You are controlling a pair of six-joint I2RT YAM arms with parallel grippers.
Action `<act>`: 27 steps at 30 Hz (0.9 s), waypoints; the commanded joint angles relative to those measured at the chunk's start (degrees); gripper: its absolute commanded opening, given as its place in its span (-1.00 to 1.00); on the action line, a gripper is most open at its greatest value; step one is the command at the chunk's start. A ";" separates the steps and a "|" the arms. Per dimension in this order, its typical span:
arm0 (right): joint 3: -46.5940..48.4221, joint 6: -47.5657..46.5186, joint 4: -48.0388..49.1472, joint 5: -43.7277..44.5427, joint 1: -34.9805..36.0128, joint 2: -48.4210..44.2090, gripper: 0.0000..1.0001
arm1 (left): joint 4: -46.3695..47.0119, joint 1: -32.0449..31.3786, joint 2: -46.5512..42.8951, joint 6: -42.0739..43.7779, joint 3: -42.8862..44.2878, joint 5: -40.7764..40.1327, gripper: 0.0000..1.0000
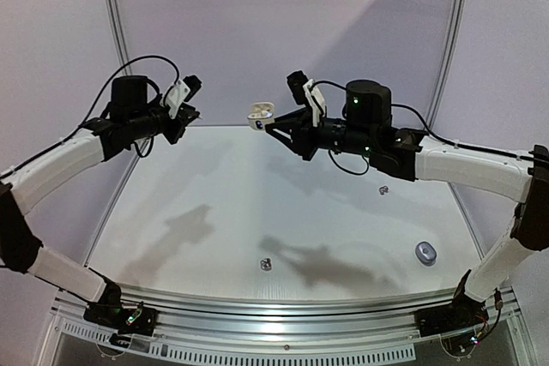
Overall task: Insert the wireless bluetooth earbuds into the charging case
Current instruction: Reset both arms
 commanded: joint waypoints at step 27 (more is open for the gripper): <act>10.49 -7.32 -1.78 -2.98 8.89 8.97 -1.00 | 0.42 -12.72 -25.53 60.51 -11.69 18.74 -1.00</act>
